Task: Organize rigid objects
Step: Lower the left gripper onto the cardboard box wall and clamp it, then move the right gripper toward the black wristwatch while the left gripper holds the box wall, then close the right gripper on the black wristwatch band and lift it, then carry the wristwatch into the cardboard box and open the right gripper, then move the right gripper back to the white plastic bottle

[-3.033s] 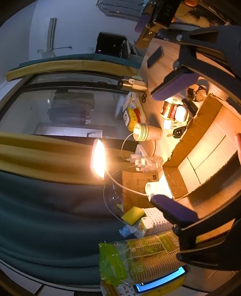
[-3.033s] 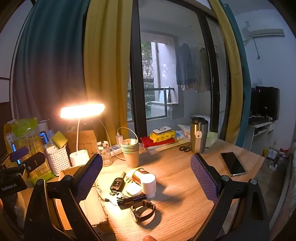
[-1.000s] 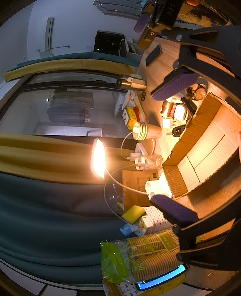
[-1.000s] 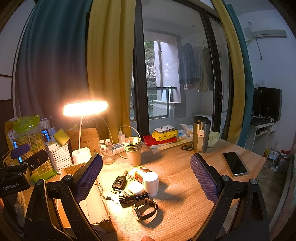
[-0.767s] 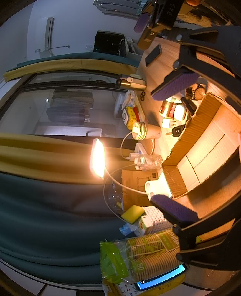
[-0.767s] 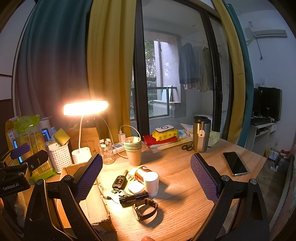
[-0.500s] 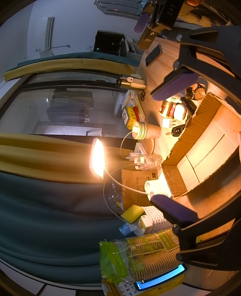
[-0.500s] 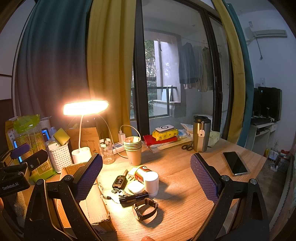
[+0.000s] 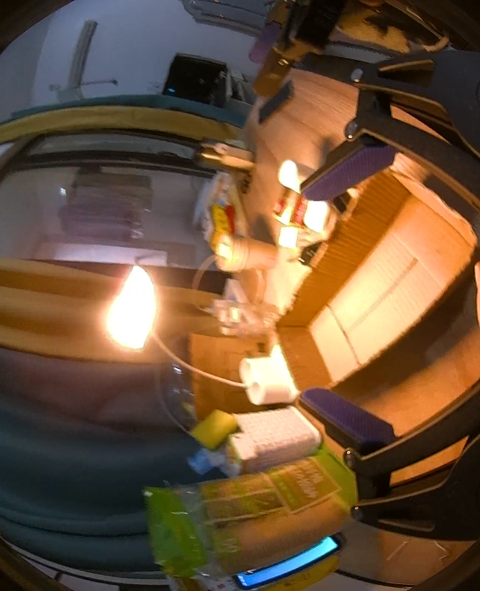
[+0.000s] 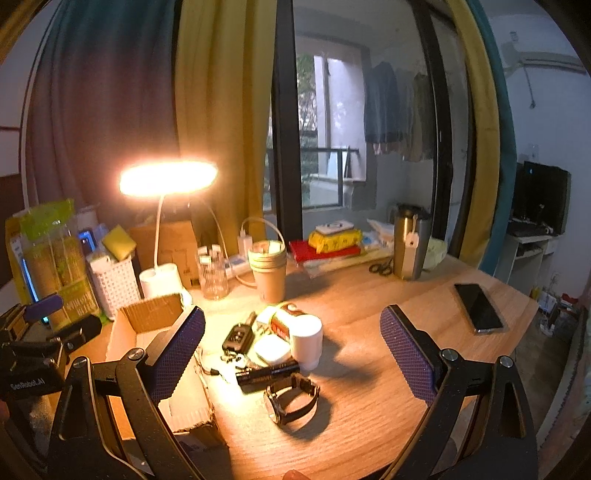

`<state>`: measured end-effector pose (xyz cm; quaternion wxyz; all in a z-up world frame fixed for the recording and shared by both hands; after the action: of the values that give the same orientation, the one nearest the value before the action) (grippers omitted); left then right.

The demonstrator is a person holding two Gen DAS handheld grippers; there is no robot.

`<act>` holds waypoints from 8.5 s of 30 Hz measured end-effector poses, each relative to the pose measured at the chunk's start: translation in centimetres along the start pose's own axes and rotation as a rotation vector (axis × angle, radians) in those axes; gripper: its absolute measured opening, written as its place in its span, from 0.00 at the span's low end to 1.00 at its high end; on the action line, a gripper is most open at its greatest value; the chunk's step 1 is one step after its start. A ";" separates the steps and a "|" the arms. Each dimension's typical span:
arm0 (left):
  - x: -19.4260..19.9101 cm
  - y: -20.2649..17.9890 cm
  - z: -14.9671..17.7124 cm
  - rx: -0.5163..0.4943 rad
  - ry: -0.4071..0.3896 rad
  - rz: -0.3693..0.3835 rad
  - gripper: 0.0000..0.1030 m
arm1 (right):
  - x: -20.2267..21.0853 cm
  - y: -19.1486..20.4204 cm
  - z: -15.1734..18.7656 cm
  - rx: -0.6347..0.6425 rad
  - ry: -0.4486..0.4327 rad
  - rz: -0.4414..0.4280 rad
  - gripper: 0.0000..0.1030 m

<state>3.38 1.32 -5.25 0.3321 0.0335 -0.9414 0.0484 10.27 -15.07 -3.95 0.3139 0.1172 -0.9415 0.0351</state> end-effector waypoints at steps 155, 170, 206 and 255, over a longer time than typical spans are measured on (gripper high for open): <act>-16.7 3.5 1.9 -0.059 0.478 0.035 0.28 | -13.7 0.8 4.9 0.036 0.339 -0.034 0.61; -16.6 3.4 2.0 -0.061 0.478 0.038 0.28 | -9.4 2.9 2.6 0.070 0.224 -0.105 0.60; -16.6 3.4 2.0 -0.060 0.479 0.039 0.28 | -10.7 11.7 3.3 0.225 0.318 -0.292 0.64; -16.6 3.4 2.1 -0.060 0.480 0.053 0.30 | -13.3 -0.9 2.1 -0.038 0.270 -0.035 0.68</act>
<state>14.67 4.96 -17.53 0.5458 -0.0136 -0.8371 0.0356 19.57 -13.60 -13.59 0.4407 0.1217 -0.8890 0.0270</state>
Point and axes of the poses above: each gripper's, at about its wrist camera, not at the fingertips, and x roughly against the way its jaws point, y to its left, z to its underside, the point moved 2 cm from there along -x, roughly the way its jaws point, and after that the axes turned 15 degrees about y, right-handed, at the moved point
